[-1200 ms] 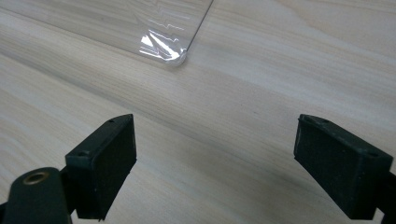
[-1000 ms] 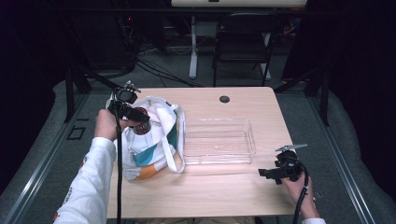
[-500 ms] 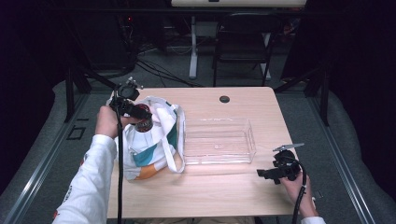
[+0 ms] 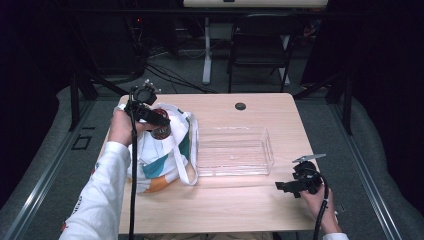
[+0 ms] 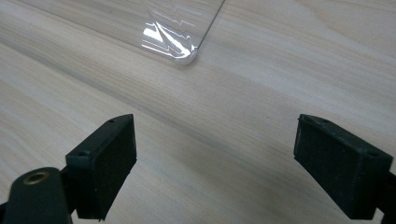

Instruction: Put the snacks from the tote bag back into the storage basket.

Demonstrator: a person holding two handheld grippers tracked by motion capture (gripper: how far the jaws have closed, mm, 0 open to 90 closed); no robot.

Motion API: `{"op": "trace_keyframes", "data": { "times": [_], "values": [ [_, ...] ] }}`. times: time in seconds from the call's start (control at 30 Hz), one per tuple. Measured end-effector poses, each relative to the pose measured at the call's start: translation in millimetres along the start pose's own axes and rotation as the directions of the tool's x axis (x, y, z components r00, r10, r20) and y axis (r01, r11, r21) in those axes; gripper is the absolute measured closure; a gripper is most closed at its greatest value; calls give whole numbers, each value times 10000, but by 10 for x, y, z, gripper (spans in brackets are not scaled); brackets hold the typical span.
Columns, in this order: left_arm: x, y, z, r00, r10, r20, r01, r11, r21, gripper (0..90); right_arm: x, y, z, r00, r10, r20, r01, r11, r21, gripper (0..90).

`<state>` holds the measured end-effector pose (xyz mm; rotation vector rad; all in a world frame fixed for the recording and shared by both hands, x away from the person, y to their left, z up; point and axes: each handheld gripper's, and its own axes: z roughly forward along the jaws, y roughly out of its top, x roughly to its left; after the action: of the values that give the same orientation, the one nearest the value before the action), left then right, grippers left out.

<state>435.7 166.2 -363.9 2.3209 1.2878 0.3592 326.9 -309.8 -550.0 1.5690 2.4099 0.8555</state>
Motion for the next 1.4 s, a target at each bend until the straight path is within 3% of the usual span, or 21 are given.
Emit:
{"op": "trace_keyframes", "data": {
  "times": [0.7,1.4],
  "values": [
    [-271,185,78,9979,538,354,-538,9986,-18,259,5,-8,-18,10000,-19,9,19,9999,-107,126],
    [-538,321,235,9907,1045,868,-1048,9945,-21,259,-2,-6,-17,10000,11,-6,-11,9999,-133,126]
  ]
}}
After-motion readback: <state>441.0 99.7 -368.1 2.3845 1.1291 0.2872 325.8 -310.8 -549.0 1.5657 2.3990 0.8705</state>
